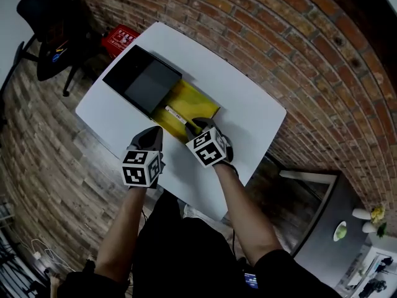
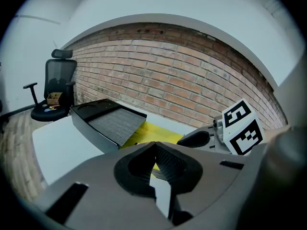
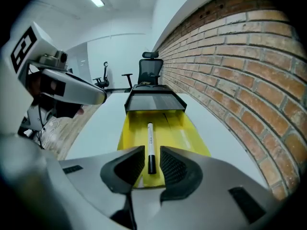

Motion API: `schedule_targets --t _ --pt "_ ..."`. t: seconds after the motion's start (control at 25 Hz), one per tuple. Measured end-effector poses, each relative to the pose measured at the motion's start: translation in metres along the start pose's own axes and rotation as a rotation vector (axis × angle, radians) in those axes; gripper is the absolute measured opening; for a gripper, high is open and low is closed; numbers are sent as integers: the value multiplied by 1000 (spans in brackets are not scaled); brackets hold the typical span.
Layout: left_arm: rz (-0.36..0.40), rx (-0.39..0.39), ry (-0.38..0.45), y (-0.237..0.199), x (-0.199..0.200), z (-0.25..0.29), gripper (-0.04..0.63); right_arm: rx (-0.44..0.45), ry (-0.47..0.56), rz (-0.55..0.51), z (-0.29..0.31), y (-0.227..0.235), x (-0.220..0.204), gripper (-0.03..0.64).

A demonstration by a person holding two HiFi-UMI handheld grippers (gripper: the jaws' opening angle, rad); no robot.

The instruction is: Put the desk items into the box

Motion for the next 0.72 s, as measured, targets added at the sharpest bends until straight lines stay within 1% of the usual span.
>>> schedule_targets --t 0.16,0.36,0.56,0.64,0.72 --pt "17 -5 7 15 1 -6 12 -1 53 44 -15 3 -4 95" --pt "39 -5 20 32 2 -15 12 0 114 128 -39 7 -6 68" --pt "64 -4 30 55 -2 -30 12 -7 176 185 -68 8 -15 55" --pt "74 -6 37 68 -5 -38 14 0 207 227 -85 8 -20 51" --pt "85 -7 44 82 -8 -47 12 16 246 295 -105 7 -27 48"
Point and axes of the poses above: the fingertips, and each gripper's own axes: z forward along the fingers, y to its right, x out of its top, the point moved 10 cm from there along -z, backward along the fingers, and after that the axes turned 11 degrees about -x, right-handed, at the moved point
